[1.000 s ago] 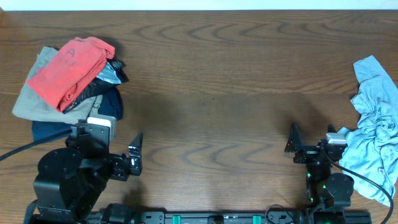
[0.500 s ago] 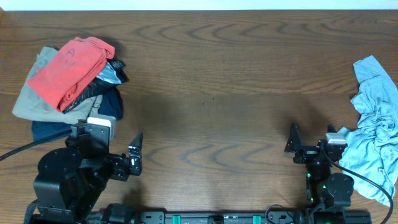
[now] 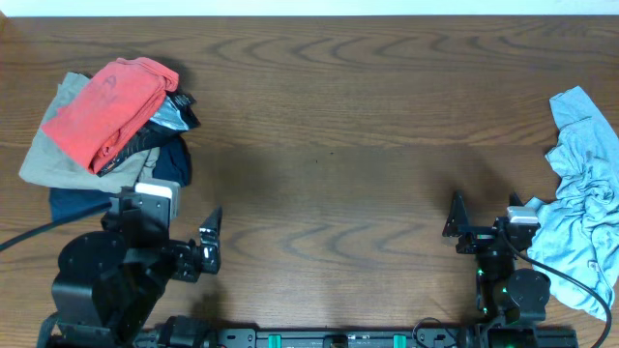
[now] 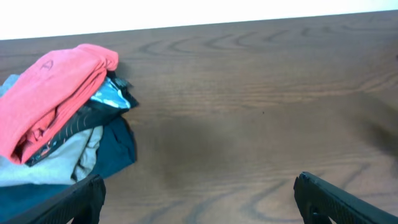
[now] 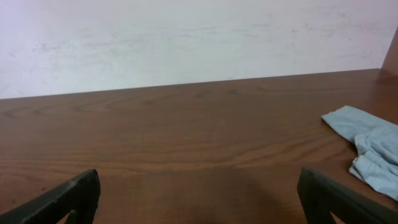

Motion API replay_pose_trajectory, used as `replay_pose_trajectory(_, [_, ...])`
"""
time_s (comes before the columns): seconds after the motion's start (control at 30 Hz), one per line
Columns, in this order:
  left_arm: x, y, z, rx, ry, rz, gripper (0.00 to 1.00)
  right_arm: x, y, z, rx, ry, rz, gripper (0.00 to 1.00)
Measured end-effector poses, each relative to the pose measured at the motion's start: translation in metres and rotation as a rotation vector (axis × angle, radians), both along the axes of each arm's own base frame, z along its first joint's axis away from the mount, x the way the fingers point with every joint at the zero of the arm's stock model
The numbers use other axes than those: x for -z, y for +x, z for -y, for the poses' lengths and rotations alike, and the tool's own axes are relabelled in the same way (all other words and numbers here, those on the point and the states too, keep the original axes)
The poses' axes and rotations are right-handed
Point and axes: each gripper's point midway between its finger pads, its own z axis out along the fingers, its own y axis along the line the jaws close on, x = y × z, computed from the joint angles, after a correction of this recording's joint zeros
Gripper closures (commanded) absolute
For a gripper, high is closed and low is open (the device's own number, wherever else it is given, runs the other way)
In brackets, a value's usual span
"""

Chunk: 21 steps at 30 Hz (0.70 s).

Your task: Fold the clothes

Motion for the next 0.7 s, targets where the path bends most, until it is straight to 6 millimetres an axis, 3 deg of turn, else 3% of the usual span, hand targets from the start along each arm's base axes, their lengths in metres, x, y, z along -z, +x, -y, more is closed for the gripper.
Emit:
replay_pose_trajectory(0.2, [0.004,-0.020,-0.013,-0.053,0.005,0.045,0.02,0.000,0.000,0.000,0.000,0.000,0.000,0.01])
replay_pose_trajectory(0.33, [0.031,-0.029,-0.022,-0.096,0.023,0.060,0.02,0.000,0.000,-0.001,-0.003,0.000,0.000,0.01])
replay_pose_trajectory(0.53, [0.074,-0.010,-0.030,-0.145,0.025,0.171,0.02,0.000,0.000,-0.001,-0.003,0.000,0.000,0.01])
replay_pose_trajectory(0.7, [0.097,0.012,-0.031,-0.162,0.012,0.289,0.02,0.000,0.000,-0.001,-0.003,0.000,0.000,0.01])
